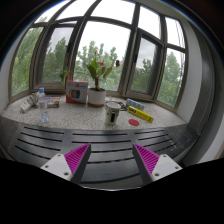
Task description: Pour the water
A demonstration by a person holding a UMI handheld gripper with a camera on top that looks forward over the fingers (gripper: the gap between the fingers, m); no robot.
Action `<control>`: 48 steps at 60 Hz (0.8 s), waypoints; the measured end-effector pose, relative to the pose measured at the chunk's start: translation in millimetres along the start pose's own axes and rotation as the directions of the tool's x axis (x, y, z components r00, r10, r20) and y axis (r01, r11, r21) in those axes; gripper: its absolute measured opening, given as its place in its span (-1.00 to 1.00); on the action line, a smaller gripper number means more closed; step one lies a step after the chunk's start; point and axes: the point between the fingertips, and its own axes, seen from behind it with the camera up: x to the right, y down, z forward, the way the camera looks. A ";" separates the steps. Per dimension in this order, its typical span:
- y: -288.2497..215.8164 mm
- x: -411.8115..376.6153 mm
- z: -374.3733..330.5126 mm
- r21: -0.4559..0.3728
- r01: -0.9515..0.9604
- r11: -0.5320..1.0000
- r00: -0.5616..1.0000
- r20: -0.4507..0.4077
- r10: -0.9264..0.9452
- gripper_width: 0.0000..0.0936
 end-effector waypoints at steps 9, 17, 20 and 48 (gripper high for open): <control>35.8 -63.1 19.5 -0.015 -0.009 1.000 0.999 0.038 0.010 0.83; 55.6 -154.1 39.5 -0.045 -0.039 0.998 0.995 0.092 0.043 0.79; 56.1 -195.5 50.3 -0.054 -0.055 0.997 0.989 0.132 0.061 0.81; -95.6 -433.2 203.1 0.194 -0.052 0.980 0.946 0.324 -0.014 0.78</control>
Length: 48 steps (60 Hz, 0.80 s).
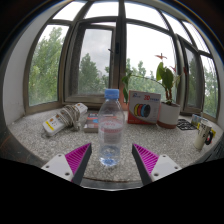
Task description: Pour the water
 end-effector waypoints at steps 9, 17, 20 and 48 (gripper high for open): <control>-13.9 -4.3 57.2 0.030 0.001 1.000 1.000 -0.010 0.000 0.59; -21.0 -4.5 77.5 0.070 0.037 0.997 0.999 -0.022 -0.036 0.10; -22.3 -7.8 78.5 0.081 0.044 0.996 0.999 -0.007 -0.044 -0.01; -93.9 -3.8 34.1 0.186 -0.221 0.957 0.967 0.171 0.190 -0.44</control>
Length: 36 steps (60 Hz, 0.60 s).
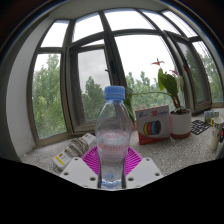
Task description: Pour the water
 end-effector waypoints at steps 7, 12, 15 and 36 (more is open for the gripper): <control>-82.6 -2.0 -23.0 0.091 -0.265 0.960 0.956 0.152 0.250 -0.44; -146.0 10.0 -44.9 0.122 -0.480 0.869 0.853 0.295 0.429 -0.44; -182.4 17.7 -61.2 0.111 -0.618 0.778 0.751 0.375 0.543 -0.44; -254.8 228.9 -91.6 -0.190 -0.971 -0.145 -0.231 0.594 0.770 -0.44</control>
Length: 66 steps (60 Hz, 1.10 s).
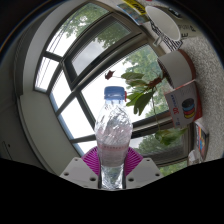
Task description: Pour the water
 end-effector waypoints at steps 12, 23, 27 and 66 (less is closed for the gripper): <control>-108.8 33.8 -30.7 0.197 -0.255 0.947 0.965 -0.012 0.263 -0.44; -129.9 36.5 -40.4 0.215 -0.310 0.926 0.944 -0.046 0.327 -0.43; -126.5 26.9 -34.4 0.186 -0.302 0.935 0.947 -0.052 0.316 -0.44; -251.2 -130.8 -12.4 -0.278 0.916 -0.290 -0.336 -0.137 -0.932 -0.44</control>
